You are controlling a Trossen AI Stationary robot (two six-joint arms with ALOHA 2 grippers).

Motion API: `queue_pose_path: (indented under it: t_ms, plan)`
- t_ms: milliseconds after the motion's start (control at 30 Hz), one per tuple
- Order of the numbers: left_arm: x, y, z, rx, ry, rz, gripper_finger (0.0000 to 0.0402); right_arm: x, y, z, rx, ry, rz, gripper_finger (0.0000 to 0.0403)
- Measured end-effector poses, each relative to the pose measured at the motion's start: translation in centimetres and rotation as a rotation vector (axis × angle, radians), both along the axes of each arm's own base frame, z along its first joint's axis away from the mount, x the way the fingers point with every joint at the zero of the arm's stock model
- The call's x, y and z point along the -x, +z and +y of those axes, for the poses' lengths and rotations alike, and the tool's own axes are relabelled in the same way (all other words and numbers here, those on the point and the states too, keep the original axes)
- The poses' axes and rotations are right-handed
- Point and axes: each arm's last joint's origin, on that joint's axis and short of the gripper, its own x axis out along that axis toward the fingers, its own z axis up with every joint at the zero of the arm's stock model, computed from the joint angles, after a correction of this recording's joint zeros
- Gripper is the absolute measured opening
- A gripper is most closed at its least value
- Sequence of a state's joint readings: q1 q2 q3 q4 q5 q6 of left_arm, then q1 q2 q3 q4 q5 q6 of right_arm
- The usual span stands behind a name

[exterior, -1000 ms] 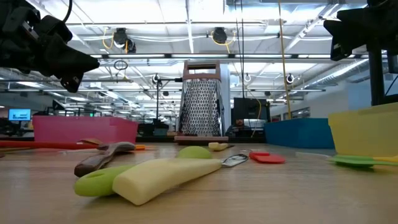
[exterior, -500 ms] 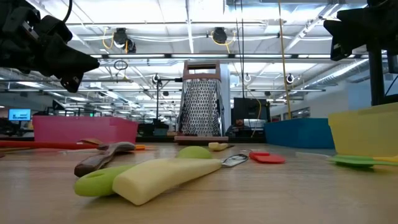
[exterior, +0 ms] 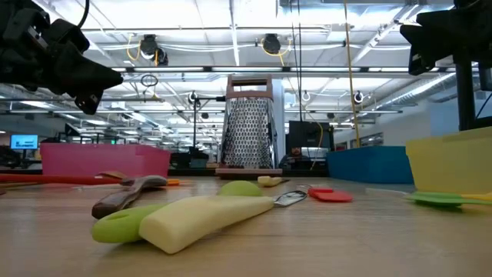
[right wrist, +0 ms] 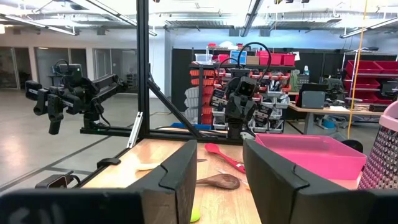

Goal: Pick & Place Kitchen Items

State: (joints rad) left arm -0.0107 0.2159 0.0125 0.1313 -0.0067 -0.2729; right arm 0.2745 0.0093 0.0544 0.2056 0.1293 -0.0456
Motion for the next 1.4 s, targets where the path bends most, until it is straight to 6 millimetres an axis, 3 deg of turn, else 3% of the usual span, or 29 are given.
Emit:
queue_pose_path:
  t_ms: [1400]
  plan:
    - [0.00,0.00,0.00,0.000,0.000,0.000,0.0042,0.01,0.08,0.00,0.031,-0.007,-0.013,0.0123]
